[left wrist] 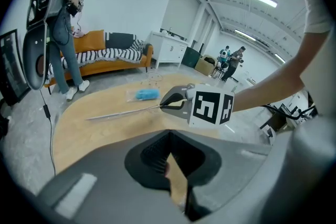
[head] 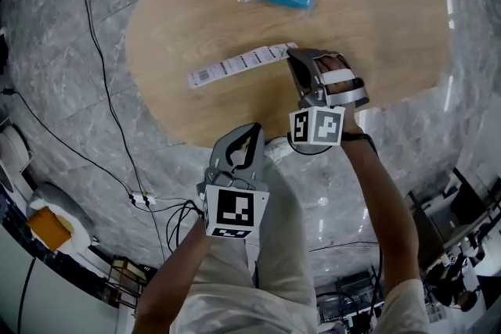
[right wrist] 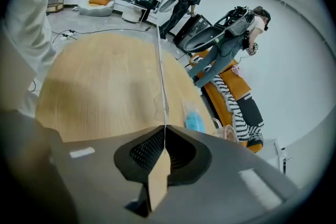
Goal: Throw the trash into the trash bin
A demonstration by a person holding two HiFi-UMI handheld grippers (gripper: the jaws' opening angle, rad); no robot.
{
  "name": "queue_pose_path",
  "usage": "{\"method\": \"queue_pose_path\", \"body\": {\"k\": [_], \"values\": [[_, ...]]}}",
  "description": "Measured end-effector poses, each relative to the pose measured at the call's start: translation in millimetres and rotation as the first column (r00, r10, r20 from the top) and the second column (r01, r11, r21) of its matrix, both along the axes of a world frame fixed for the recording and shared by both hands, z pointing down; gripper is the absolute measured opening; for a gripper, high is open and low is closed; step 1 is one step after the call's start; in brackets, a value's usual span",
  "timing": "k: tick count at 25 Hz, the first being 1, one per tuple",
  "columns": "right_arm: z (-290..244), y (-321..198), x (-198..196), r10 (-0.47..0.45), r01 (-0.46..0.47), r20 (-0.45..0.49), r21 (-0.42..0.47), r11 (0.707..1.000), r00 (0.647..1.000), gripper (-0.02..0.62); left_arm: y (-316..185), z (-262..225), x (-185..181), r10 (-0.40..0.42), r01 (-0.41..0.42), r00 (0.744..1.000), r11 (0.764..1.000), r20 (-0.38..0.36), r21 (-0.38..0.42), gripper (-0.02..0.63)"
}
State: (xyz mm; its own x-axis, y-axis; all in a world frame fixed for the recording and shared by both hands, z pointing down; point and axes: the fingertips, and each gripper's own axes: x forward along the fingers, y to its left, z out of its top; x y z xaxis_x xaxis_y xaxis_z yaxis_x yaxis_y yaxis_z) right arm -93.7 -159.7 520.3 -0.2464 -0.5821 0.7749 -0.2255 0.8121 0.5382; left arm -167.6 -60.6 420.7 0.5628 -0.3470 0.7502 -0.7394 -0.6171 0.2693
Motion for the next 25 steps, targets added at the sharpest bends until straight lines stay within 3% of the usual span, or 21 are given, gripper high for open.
{"method": "queue_pose_path", "body": {"k": [14,25], "values": [[-17,92,81,0.222,-0.219,0.055,-0.053,0.974,0.973,0.032,55,-10,58,0.145,-0.145,0.989,0.989,-0.008,0.026,0.0],[-14,184,143,0.393,-0.385,0.088,-0.101,0.917,0.915,0.032,112,-10,118,0.277,-0.276,0.961,0.96,-0.003,0.046,0.0]]}}
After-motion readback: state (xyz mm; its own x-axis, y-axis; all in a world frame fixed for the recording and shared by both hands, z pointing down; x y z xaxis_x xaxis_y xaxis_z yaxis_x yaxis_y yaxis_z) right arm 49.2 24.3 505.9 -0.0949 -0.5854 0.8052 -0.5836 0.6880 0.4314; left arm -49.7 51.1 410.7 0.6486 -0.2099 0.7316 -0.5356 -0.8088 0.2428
